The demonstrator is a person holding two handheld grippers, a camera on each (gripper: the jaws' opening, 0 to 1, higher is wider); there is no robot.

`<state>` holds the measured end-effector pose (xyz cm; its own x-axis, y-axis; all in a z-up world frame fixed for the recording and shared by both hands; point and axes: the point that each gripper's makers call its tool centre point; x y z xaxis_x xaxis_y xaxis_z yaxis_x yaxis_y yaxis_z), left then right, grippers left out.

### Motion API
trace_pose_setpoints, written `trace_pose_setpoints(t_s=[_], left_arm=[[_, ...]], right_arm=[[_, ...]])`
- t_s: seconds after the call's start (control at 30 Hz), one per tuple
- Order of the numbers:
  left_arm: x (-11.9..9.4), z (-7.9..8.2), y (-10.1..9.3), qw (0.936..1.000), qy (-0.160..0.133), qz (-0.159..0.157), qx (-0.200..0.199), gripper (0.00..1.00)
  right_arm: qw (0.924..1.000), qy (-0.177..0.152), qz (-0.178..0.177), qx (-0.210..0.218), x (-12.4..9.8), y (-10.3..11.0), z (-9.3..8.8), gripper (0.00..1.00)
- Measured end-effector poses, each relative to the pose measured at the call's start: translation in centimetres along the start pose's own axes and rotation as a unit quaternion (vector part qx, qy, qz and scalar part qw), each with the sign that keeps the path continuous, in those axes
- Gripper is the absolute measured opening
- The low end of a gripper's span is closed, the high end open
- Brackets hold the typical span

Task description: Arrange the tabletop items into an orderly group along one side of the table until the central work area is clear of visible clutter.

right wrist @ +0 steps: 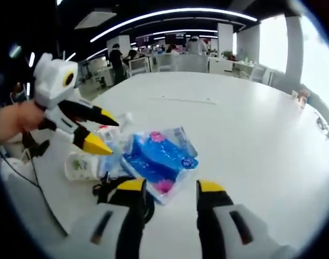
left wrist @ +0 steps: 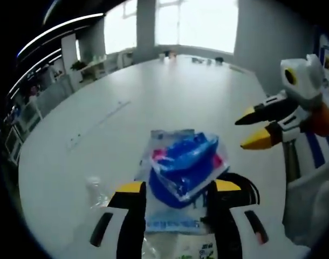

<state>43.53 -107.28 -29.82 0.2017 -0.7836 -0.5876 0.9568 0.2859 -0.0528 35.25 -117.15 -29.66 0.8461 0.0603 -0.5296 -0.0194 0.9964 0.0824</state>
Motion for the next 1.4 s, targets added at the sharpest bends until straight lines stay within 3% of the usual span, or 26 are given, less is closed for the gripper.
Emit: trace_pose_setpoints(t_s=[0.57,1.1,1.4], left_arm=[[1.9,-1.8,0.6,0.9988,0.049,0.007,-0.002,0.29],[3.0,-2.7,0.8,0.9975,0.069,0.008,-0.005,0.21],[3.4,-3.3,0.9,0.9964,0.083,0.008,-0.010,0.17]], right_arm=[[0.9994,0.030,-0.013,0.015,1.5,-0.7,-1.9,0.31],[0.9985,0.042,-0.011,0.034,3.0,-0.5,-2.9,0.27],[0.9979,0.048,-0.011,0.043,3.8,-0.4,-3.4,0.18]])
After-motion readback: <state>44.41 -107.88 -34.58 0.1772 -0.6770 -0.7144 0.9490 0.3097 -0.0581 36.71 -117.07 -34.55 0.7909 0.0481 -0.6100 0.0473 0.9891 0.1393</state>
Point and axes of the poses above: the point that each gripper's makers call its tool centre point, and the gripper's own axes: x roughly forward along the fingers, y roughly to its left, z roughly out of its top, and after that the axes turned 8 degrees about -y, right-handed
